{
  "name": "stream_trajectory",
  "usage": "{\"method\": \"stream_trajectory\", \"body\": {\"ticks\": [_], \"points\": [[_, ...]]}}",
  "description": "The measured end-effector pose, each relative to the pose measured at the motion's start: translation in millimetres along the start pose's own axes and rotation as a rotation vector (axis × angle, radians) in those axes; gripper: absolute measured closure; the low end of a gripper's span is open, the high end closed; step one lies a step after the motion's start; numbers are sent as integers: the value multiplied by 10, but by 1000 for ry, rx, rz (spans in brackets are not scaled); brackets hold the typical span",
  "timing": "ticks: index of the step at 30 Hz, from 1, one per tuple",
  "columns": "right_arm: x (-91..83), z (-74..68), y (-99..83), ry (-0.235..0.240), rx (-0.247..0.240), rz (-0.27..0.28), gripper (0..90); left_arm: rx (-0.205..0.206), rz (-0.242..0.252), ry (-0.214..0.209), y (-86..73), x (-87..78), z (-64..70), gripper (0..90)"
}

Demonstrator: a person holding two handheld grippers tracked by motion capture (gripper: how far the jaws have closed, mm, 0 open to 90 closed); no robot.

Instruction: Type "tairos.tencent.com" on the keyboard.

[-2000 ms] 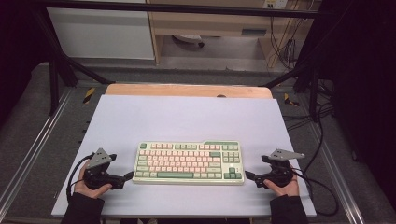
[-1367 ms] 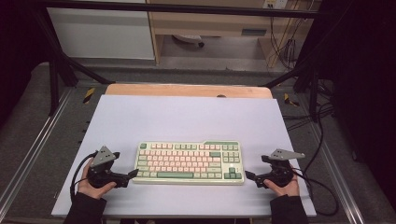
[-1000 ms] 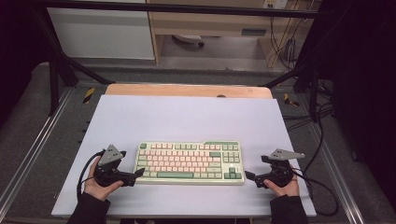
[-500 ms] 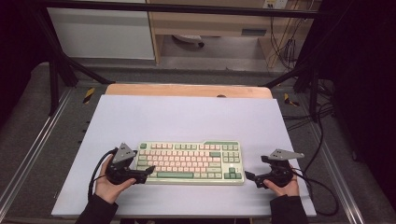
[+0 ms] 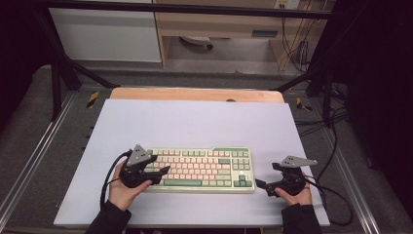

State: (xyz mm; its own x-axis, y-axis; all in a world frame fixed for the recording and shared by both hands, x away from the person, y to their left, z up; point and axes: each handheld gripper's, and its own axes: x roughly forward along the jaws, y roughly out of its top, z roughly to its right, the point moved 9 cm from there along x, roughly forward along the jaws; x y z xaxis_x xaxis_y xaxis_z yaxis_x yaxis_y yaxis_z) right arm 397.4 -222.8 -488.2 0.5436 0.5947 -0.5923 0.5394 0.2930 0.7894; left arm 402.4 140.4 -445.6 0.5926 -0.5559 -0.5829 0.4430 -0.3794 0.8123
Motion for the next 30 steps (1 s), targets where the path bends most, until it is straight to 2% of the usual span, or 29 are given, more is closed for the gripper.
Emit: {"method": "stream_trajectory", "body": {"ticks": [6,7,8,12,14,25,30], "points": [[1,-1,-1,0,-1,-1,5,7,-23,-34,36,123,103,513],[1,-3,-1,1,1,-2,5,8,-28,-37,40,142,119,569],[1,-4,-1,1,1,-1,4,8,-35,-45,44,180,151,588],[2,-4,-1,1,0,-1,5,14,-44,-51,48,225,194,650],[1,-6,-3,4,-1,-4,4,14,-48,-56,61,259,213,713],[5,-7,-3,5,-4,-3,5,-13,-66,-43,39,418,187,888],[7,-9,-7,5,-2,-7,5,-29,-74,-39,19,500,167,900]]}}
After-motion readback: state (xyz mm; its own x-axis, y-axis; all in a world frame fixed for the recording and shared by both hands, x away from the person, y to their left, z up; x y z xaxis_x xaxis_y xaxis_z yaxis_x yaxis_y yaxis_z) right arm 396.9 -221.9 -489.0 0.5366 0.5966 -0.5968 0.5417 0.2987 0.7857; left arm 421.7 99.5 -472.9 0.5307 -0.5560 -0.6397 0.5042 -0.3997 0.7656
